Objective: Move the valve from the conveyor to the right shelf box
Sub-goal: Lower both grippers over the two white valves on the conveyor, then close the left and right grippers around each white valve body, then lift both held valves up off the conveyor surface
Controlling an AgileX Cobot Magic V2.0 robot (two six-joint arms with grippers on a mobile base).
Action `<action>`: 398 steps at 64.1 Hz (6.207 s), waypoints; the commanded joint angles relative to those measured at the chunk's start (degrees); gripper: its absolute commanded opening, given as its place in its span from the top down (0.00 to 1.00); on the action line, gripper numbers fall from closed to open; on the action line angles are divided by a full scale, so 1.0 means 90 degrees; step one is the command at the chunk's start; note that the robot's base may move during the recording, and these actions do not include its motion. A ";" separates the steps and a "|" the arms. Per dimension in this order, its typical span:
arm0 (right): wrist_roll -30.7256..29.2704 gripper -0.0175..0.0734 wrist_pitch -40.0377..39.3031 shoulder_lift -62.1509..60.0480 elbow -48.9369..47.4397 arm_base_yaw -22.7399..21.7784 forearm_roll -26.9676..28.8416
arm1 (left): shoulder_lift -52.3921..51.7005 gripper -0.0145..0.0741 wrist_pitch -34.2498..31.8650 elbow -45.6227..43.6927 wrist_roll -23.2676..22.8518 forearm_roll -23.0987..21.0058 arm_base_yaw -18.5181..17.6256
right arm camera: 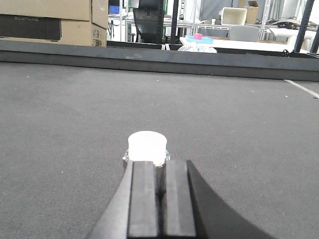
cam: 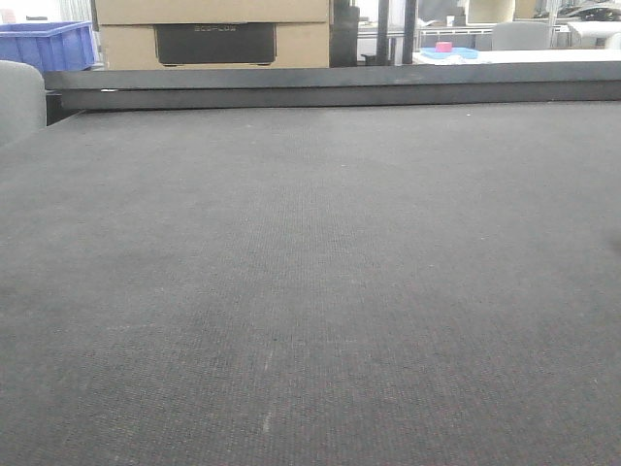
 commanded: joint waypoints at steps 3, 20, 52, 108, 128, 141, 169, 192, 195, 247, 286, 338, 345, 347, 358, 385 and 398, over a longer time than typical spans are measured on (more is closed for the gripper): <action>-0.0005 0.99 -0.0130 -0.0018 0.0000 -0.0036 -0.0045 | -0.0034 0.96 -0.0118 -0.0012 -0.0045 -0.0045 -0.0023; -0.0005 0.99 -0.0130 -0.0018 0.0000 -0.0036 -0.0045 | -0.0034 0.96 -0.0146 -0.0012 -0.0045 -0.0045 -0.0023; -0.0005 0.99 -0.1011 -0.0018 0.0000 -0.0036 -0.0045 | -0.0034 0.96 -0.0660 -0.0012 -0.0045 -0.0045 -0.0023; -0.0005 0.18 0.1343 0.2891 -0.3892 -0.0036 -0.0054 | 0.3041 0.16 0.3993 -0.4853 -0.0045 -0.0156 -0.0593; -0.0005 0.18 0.4157 0.5089 -0.6048 -0.0021 -0.0068 | 0.5271 0.16 0.6416 -0.6797 -0.0580 -0.0195 -0.0855; -0.0005 0.18 0.5822 0.6405 -0.6846 -0.0021 -0.0081 | 0.6643 0.16 0.7207 -0.7181 -0.0567 -0.0183 -0.0855; -0.0208 0.18 0.6103 0.8113 -0.6926 -0.0021 -0.0081 | 0.8709 0.16 0.7155 -0.7195 -0.0555 0.0017 -0.0855; -0.0208 0.18 0.5405 0.9168 -0.6926 -0.0021 -0.0081 | 0.9311 0.16 0.6686 -0.7195 -0.0555 0.0017 -0.0840; -0.0208 0.18 0.5395 0.9273 -0.6926 -0.0021 -0.0081 | 0.9339 0.16 0.6641 -0.7195 -0.0555 0.0017 -0.0840; -0.0208 0.60 0.4802 0.9936 -0.6926 -0.0021 -0.0081 | 1.0014 0.16 0.6479 -0.7195 -0.0555 0.0017 -0.0840; -0.0208 0.98 0.4781 0.8719 -0.6926 -0.0021 -0.0007 | 1.0014 0.17 0.6534 -0.7195 -0.0555 0.0017 -0.0840; -0.0208 0.98 0.4408 0.7141 -0.7053 -0.0021 0.0141 | 0.9192 0.96 0.6503 -0.7756 -0.0555 0.0009 -0.0647; -0.0208 0.98 0.4408 0.6932 -0.7286 -0.0021 0.0165 | 0.8647 0.96 0.6503 -0.8092 -0.0555 0.0022 -0.0647; -0.0208 0.98 0.4408 0.6877 -0.7354 -0.0021 0.0175 | 0.8500 0.96 0.6471 -0.8153 -0.0555 0.0022 -0.0647; -0.0208 0.98 0.4434 0.6563 -0.7738 -0.0021 0.0220 | 0.7666 0.96 0.6088 -0.8234 -0.0555 0.0037 -0.0647; -0.0208 0.98 0.4486 0.6333 -0.8256 -0.0021 0.0316 | 0.6359 0.96 0.4979 -0.8234 -0.0555 0.0037 -0.0647; -0.0208 0.98 0.4486 0.6333 -0.8205 -0.0021 0.0316 | 0.6359 0.96 0.4979 -0.8234 -0.0555 0.0037 -0.0647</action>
